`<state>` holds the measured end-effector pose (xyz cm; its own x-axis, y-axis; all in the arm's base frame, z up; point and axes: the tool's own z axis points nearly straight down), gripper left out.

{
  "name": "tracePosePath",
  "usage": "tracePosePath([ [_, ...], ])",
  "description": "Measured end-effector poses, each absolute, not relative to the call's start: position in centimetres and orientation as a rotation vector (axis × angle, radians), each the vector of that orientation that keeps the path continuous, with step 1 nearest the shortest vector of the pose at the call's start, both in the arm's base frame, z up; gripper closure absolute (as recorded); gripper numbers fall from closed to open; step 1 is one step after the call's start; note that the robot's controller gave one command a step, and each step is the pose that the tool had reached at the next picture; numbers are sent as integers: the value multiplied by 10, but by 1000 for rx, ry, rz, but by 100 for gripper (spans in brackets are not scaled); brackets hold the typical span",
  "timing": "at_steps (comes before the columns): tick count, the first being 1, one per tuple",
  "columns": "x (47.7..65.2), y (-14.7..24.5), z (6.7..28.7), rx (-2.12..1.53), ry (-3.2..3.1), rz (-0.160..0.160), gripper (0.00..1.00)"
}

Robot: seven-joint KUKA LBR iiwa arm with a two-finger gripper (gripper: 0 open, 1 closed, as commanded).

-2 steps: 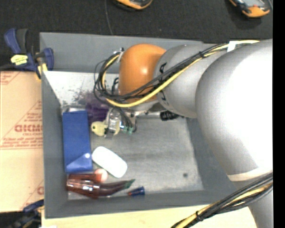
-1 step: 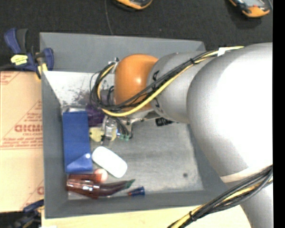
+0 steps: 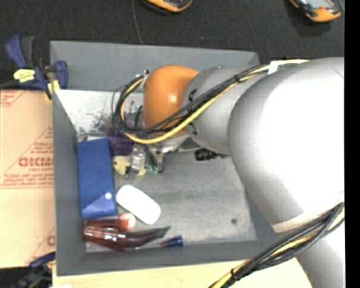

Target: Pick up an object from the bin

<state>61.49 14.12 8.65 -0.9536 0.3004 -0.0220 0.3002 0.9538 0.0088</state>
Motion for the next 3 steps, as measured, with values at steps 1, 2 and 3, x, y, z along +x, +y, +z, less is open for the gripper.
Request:
tracePosePath([
  [1,615,140,87,471,3080,6,100],
  [2,623,147,97,208,3108,1,100],
  [3,616,145,230,481,3078,3,100],
])
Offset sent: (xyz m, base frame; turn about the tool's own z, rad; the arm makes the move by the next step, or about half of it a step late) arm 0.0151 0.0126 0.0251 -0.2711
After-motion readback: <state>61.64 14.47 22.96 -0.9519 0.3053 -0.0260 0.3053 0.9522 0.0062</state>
